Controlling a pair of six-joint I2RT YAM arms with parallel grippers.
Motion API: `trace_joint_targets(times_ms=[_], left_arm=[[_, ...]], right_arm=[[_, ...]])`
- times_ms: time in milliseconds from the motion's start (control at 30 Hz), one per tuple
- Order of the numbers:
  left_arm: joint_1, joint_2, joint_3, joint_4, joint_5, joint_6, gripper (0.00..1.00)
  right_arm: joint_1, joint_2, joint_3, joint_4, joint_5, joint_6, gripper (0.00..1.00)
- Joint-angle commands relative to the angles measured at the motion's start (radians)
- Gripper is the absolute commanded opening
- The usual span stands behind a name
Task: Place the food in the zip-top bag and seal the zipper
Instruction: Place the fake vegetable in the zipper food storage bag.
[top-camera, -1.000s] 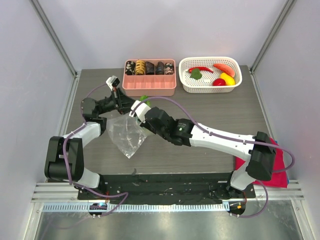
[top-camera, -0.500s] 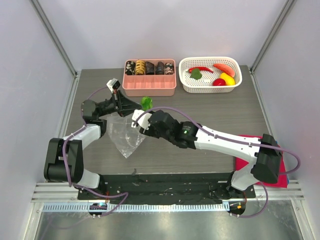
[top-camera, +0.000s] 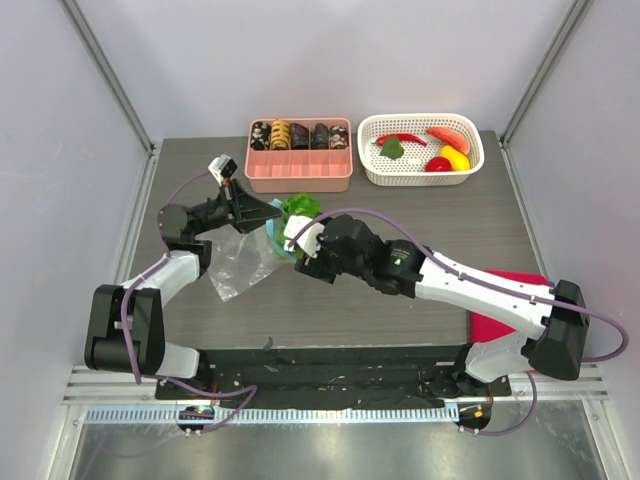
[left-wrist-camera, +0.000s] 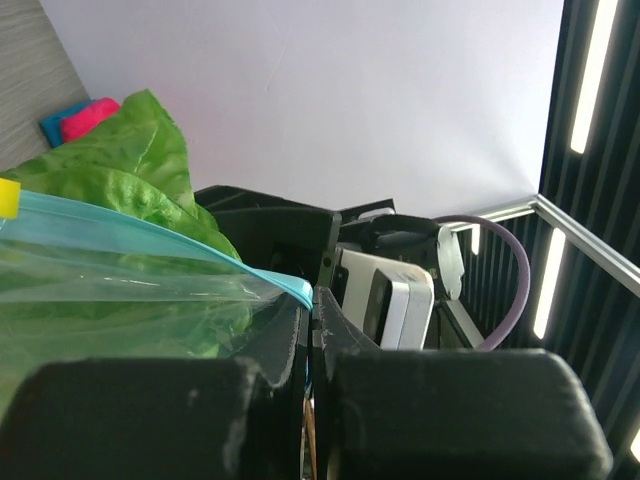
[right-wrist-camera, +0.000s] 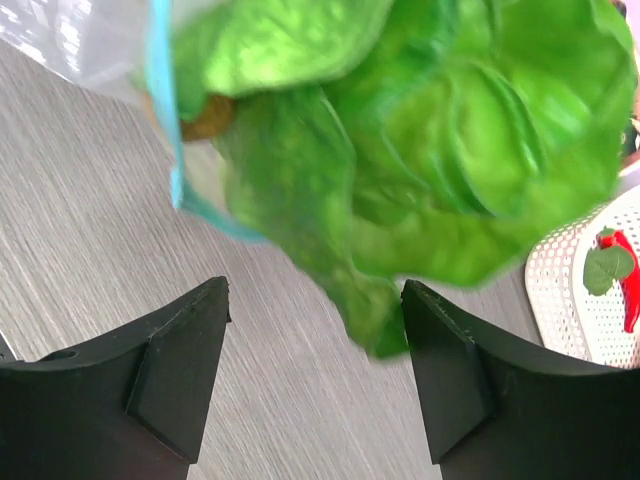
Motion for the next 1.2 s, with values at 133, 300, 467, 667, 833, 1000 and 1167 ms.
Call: trace_joint_targets(times_ms=[133, 300, 467, 667, 833, 1000, 1167], left_arm=[[0.004, -0.020, 0.041, 0.265, -0.042, -0.025, 0.00], [0.004, -0.011, 0.055, 0.265, -0.050, -0.034, 0.00], [0.004, -0.005, 0.058, 0.265, -0.056, -0.035, 0.00], [0.004, 0.000, 0.075, 0.265, -0.063, -0.045, 0.00], [0.004, -0.003, 0.081, 0.265, -0.062, -0.055, 0.00], [0.004, -0.005, 0.087, 0.265, -0.062, -0.060, 0.00], [0.004, -0.012, 0.090, 0.265, -0.065, -0.066, 0.00]], right_arm=[[-0.067, -0.076, 0.003, 0.000, -0.067, 0.044, 0.82], [-0.121, -0.139, -0.005, 0.003, -0.110, 0.109, 0.94], [-0.169, -0.217, -0.031, 0.003, -0.168, 0.189, 0.98], [-0.282, -0.314, -0.080, -0.018, -0.199, 0.390, 0.95], [-0.500, -0.265, -0.118, -0.046, -0.428, 0.629, 0.76], [-0.610, -0.135, -0.141, 0.005, -0.643, 0.887, 0.62], [-0.610, -0.041, -0.216, 0.283, -0.768, 1.096, 0.52]])
